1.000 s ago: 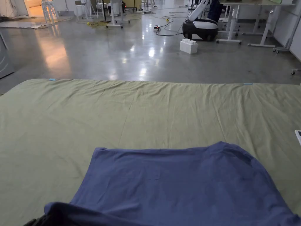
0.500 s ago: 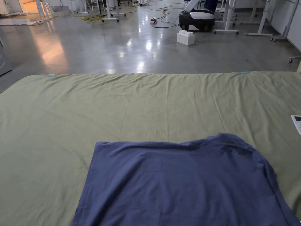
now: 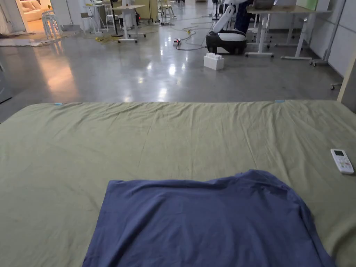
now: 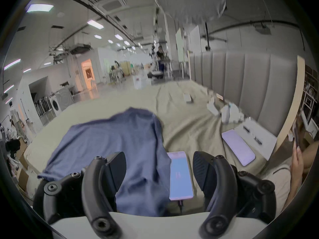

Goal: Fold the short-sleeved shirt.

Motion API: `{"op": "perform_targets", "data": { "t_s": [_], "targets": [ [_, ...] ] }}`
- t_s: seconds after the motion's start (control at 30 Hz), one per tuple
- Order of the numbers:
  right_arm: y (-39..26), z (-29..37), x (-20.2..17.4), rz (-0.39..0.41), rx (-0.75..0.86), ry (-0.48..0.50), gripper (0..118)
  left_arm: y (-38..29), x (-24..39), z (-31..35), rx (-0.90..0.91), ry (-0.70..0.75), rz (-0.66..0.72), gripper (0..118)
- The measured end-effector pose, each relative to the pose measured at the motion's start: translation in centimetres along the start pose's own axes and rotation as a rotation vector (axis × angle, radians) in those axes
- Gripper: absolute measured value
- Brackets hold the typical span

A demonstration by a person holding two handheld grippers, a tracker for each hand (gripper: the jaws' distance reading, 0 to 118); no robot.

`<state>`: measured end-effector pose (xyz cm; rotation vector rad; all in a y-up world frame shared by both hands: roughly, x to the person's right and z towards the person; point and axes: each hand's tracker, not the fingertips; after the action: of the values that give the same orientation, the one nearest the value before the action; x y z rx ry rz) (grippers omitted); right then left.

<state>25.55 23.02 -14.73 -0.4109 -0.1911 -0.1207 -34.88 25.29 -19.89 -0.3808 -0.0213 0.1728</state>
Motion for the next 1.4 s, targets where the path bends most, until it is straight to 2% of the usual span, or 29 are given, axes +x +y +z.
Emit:
{"op": "perform_targets", "data": {
  "t_s": [0.17,0.2,0.43,0.5,0.53,0.57,0.67,0.7,0.77,0.93,1.2,1.4],
  "targets": [
    [3.8,2.9,-3.6,0.005,0.164,0.077,83,3.9,6.6,2.4,0.182,-0.04,-0.211,94],
    [4.3,3.4,-4.2,0.025,0.19,0.089,83,4.4,7.8,2.8,0.206,-0.053,-0.234,94],
    [6.4,5.7,-8.1,0.151,0.311,0.174,83,5.3,12.9,4.6,0.296,-0.149,-0.268,93],
    [6.6,6.0,-8.6,0.198,0.342,0.185,82,5.1,13.5,4.8,0.29,-0.157,-0.271,86],
    [6.5,5.9,-8.6,0.183,0.32,0.195,80,5.1,13.6,4.8,0.282,-0.162,-0.267,80],
    [6.4,5.8,-8.5,0.176,0.308,0.204,73,4.9,13.6,4.9,0.279,-0.157,-0.27,71],
    [6.1,5.6,-8.6,0.174,0.293,0.198,26,4.7,13.6,5.0,0.263,-0.123,-0.294,20],
    [5.9,5.5,-8.6,0.17,0.288,0.194,13,4.6,13.5,5.1,0.264,-0.112,-0.298,8],
    [5.5,5.3,-8.6,0.159,0.278,0.183,2,4.6,13.1,5.2,0.249,-0.132,-0.286,3],
    [5.2,5.0,-8.4,0.112,0.238,0.176,0,4.2,12.9,4.8,0.238,-0.113,-0.301,0],
    [5.5,4.7,-8.6,0.129,0.236,0.192,0,4.1,11.9,4.2,0.228,-0.111,-0.274,0],
    [4.8,4.0,-8.5,0.13,0.196,0.202,0,3.2,8.2,3.9,0.149,-0.082,-0.146,0]
  ]
}}
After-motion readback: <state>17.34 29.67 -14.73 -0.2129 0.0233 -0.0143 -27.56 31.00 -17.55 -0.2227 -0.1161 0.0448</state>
